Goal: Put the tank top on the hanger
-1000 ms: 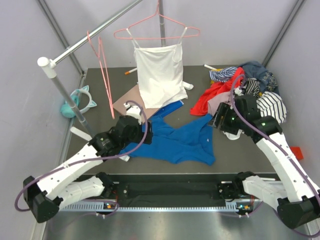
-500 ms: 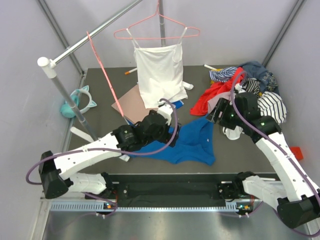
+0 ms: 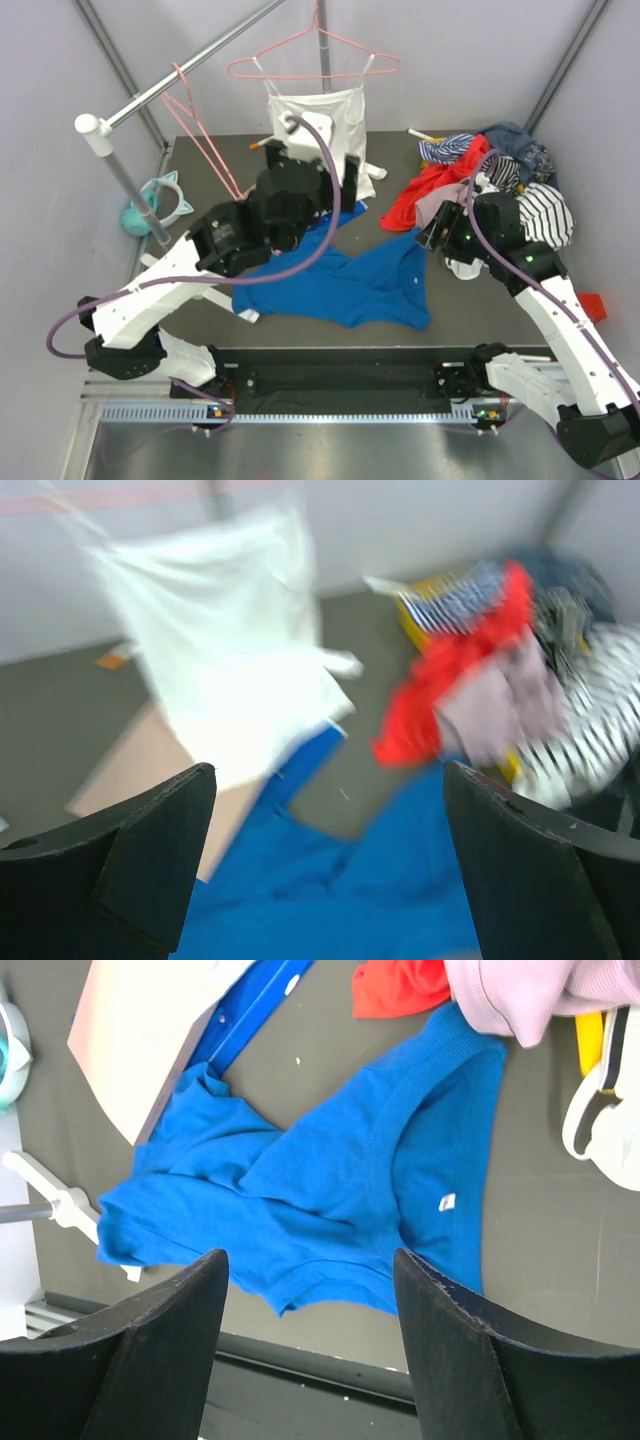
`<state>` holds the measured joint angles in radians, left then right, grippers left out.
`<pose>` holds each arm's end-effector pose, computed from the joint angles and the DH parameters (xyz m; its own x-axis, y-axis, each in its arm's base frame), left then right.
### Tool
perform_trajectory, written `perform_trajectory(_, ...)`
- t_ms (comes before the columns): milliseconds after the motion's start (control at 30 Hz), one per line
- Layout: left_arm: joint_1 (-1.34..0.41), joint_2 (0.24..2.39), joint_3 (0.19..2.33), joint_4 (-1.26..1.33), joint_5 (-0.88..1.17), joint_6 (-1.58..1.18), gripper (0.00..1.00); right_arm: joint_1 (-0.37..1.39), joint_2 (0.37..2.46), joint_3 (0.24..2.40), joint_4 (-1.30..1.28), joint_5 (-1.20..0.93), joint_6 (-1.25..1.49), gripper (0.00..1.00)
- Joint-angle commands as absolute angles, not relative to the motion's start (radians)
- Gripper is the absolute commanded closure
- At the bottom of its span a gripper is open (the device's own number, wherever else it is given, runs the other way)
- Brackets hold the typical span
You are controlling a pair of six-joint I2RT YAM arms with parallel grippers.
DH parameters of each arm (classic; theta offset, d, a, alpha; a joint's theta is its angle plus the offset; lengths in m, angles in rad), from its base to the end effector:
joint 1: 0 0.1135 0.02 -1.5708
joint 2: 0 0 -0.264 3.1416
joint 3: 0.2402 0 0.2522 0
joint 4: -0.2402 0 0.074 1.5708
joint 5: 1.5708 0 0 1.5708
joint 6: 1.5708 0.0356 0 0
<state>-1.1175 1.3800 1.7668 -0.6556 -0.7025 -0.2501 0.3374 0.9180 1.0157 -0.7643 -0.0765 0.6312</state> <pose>0.1397 -0.2342 0.4938 -0.2150 0.0100 -0.9766 0.3717 0.9255 -0.0724 0.1724 0.0634 0.3391 -0.6993 0.3782 -0.6066 0.0321 0.8643 0.5019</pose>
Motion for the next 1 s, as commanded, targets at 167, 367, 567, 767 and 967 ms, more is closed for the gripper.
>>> perform_trajectory(167,-0.847,1.462,2.114,-0.977,-1.034,-0.325,0.01,0.339,0.870,0.977,-0.704,-0.069,0.644,0.33)
perform_trajectory(367,-0.706,1.445,2.054,-0.943,-0.964,-0.322,0.01,0.339,0.833,0.931,-0.680,-0.072,0.666,0.33)
perform_trajectory(567,-0.574,1.394,1.916,-0.820,-0.792,-0.353,0.02,0.339,0.812,0.913,-0.669,-0.078,0.686,0.33)
perform_trajectory(767,-0.511,1.365,1.819,-0.733,-0.667,-0.385,0.14,0.339,0.813,0.905,-0.666,-0.078,0.689,0.33)
perform_trajectory(967,-0.511,1.318,1.737,-0.680,-0.643,-0.400,0.43,0.341,0.819,0.903,-0.654,-0.078,0.693,0.33)
